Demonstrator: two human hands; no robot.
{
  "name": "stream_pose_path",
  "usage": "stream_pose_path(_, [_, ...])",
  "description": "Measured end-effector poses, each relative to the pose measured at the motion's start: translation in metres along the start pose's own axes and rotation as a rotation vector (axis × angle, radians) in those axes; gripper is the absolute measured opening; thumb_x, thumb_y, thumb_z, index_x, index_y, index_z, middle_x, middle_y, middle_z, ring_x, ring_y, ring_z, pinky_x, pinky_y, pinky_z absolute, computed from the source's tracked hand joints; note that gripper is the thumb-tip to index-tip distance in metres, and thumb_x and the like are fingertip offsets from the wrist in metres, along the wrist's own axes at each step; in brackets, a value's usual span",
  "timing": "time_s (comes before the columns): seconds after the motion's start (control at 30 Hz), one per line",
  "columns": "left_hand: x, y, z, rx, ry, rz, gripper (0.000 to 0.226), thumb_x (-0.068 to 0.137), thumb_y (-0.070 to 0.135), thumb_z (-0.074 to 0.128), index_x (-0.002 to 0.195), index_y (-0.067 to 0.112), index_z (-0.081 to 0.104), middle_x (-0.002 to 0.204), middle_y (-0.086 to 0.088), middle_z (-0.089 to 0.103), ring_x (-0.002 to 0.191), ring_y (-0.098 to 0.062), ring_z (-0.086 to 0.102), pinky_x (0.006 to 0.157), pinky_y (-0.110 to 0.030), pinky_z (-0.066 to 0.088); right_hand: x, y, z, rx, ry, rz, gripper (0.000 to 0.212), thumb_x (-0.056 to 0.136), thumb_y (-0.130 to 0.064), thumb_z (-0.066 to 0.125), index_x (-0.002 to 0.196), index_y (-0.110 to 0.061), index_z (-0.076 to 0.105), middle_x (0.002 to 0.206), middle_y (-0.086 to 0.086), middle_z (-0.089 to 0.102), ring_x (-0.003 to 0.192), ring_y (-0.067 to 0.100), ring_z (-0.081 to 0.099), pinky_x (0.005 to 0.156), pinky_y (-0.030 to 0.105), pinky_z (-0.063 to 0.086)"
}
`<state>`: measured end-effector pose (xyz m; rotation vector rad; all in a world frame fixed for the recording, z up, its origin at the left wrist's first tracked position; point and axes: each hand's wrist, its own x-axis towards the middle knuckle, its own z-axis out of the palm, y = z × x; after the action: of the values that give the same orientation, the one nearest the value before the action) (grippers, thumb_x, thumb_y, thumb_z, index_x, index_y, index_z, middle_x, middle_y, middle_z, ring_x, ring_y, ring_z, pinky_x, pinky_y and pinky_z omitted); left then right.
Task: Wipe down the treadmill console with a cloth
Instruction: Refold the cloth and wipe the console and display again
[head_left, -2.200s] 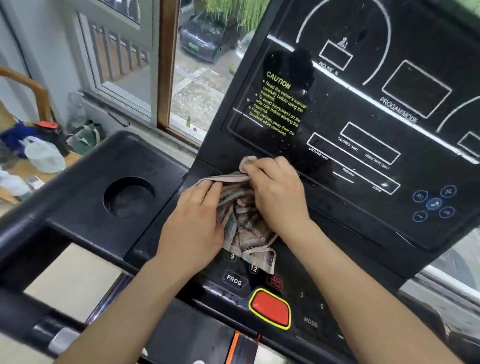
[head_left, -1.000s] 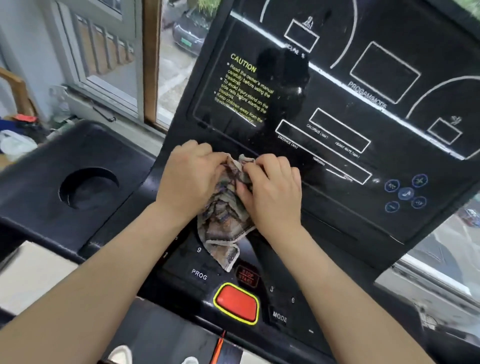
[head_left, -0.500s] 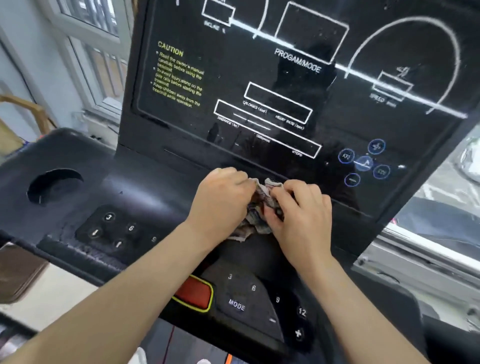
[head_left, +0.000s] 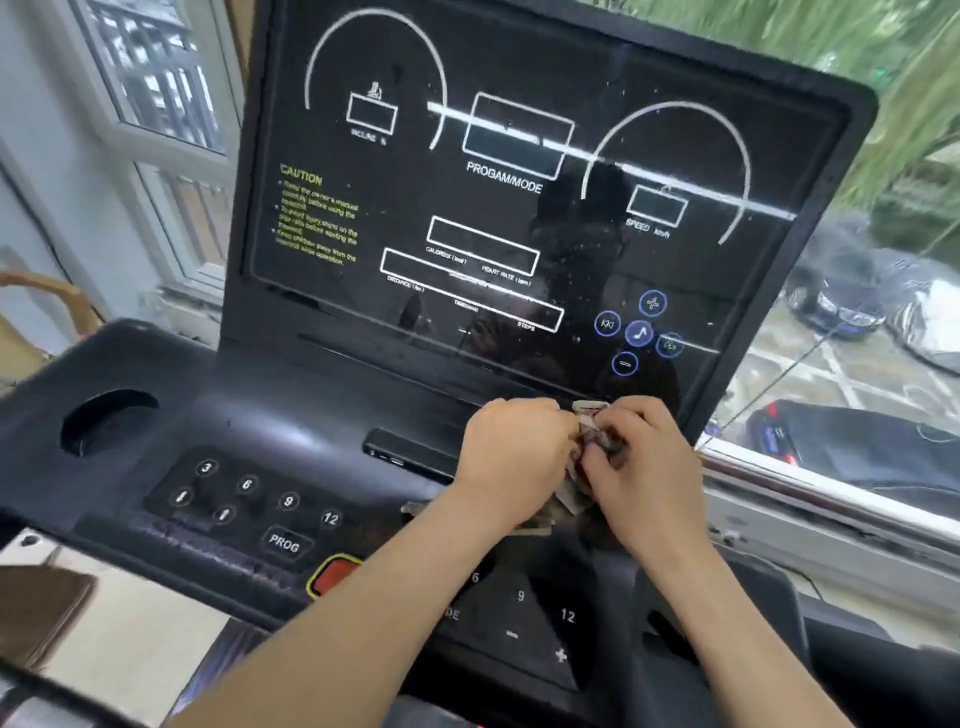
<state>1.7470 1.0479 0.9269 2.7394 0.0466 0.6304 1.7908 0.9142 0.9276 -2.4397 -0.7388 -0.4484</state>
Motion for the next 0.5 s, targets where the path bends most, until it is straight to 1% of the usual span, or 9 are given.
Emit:
stream_pose_path(0.03, [0.001, 0.0, -0.005, -0.078, 0.021, -0.07, 0.007, 0.078, 0.031, 0.071, 0.077, 0.024, 0.07, 0.07, 0.003, 0.06, 0.069, -0.02, 0.059, 0.057, -0.026, 0.036, 0.006, -0.004, -0.006, 0.038, 0.054, 0.0, 0.019, 0.076, -0.002, 0.069, 0.091, -0.012, 0.068, 0.103, -0.01, 0.052, 0.079, 0.001, 0.046, 0.067, 0.009, 0.036])
stream_pose_path(0.07, [0.001, 0.002, -0.014, -0.196, 0.021, -0.163, 0.012, 0.086, 0.037, 0.063, 0.089, 0.027, 0.069, 0.077, 0.003, 0.062, 0.078, -0.022, 0.06, 0.063, -0.031, 0.042, 0.012, -0.01, -0.012, 0.074, 0.13, -0.013, 0.022, 0.078, 0.002, 0.066, 0.095, -0.01, 0.069, 0.107, -0.007, 0.054, 0.088, 0.002, 0.049, 0.077, 0.009, 0.038])
stream_pose_path(0.1, [0.001, 0.002, -0.022, -0.312, 0.069, -0.224, 0.014, 0.09, 0.04, 0.057, 0.094, 0.029, 0.065, 0.076, 0.004, 0.062, 0.08, -0.023, 0.06, 0.068, -0.035, 0.046, 0.019, -0.018, -0.016, 0.097, 0.224, -0.04, 0.024, 0.08, 0.004, 0.062, 0.1, -0.008, 0.069, 0.112, -0.001, 0.057, 0.098, 0.006, 0.051, 0.086, 0.009, 0.038])
stream_pose_path(0.17, [0.01, 0.001, -0.044, -0.373, 0.203, -0.288, 0.012, 0.091, 0.041, 0.055, 0.093, 0.031, 0.06, 0.066, 0.008, 0.057, 0.074, -0.022, 0.06, 0.068, -0.037, 0.047, 0.038, -0.037, -0.017, 0.116, 0.365, -0.101, 0.03, 0.085, 0.002, 0.053, 0.11, -0.005, 0.069, 0.125, 0.009, 0.058, 0.114, 0.011, 0.05, 0.098, 0.004, 0.03])
stream_pose_path(0.23, [0.022, -0.011, -0.058, -0.365, 0.313, -0.34, 0.009, 0.089, 0.039, 0.057, 0.091, 0.03, 0.06, 0.064, 0.012, 0.058, 0.072, -0.018, 0.061, 0.068, -0.035, 0.049, 0.057, -0.054, -0.004, 0.143, 0.312, -0.147, 0.037, 0.092, -0.01, 0.048, 0.126, -0.004, 0.06, 0.142, 0.01, 0.048, 0.13, 0.013, 0.042, 0.106, 0.006, 0.023])
stream_pose_path(0.3, [0.028, -0.031, -0.065, -0.338, 0.315, -0.389, 0.011, 0.089, 0.036, 0.057, 0.094, 0.029, 0.063, 0.074, 0.012, 0.066, 0.077, -0.017, 0.064, 0.072, -0.035, 0.051, 0.066, -0.062, 0.025, 0.068, 0.153, -0.231, 0.047, 0.097, -0.021, 0.041, 0.141, -0.003, 0.044, 0.155, 0.01, 0.032, 0.144, 0.021, 0.026, 0.116, 0.025, 0.022])
stream_pose_path(0.33, [0.027, -0.044, -0.065, -0.299, 0.284, -0.391, 0.013, 0.09, 0.034, 0.055, 0.097, 0.029, 0.064, 0.08, 0.009, 0.069, 0.08, -0.018, 0.065, 0.073, -0.036, 0.051, 0.065, -0.061, 0.041, -0.04, 0.099, -0.292, 0.052, 0.098, -0.024, 0.039, 0.145, -0.002, 0.037, 0.157, 0.011, 0.027, 0.147, 0.024, 0.019, 0.117, 0.036, 0.022])
stream_pose_path(0.37, [0.024, -0.055, -0.063, -0.265, 0.244, -0.377, 0.016, 0.091, 0.032, 0.053, 0.101, 0.029, 0.065, 0.085, 0.007, 0.071, 0.082, -0.019, 0.065, 0.074, -0.037, 0.051, 0.063, -0.059, 0.055, -0.154, 0.067, -0.342, 0.055, 0.098, -0.026, 0.039, 0.148, -0.004, 0.032, 0.158, 0.01, 0.025, 0.147, 0.025, 0.016, 0.117, 0.042, 0.021])
stream_pose_path(0.5, [0.004, -0.085, -0.063, -0.243, 0.199, -0.301, 0.026, 0.094, 0.022, 0.047, 0.116, 0.027, 0.059, 0.1, 0.005, 0.07, 0.091, -0.016, 0.063, 0.08, -0.034, 0.05, 0.068, -0.065, 0.076, -0.347, 0.018, -0.451, 0.06, 0.097, -0.032, 0.037, 0.151, -0.007, 0.026, 0.159, 0.007, 0.022, 0.147, 0.022, 0.014, 0.119, 0.038, 0.011])
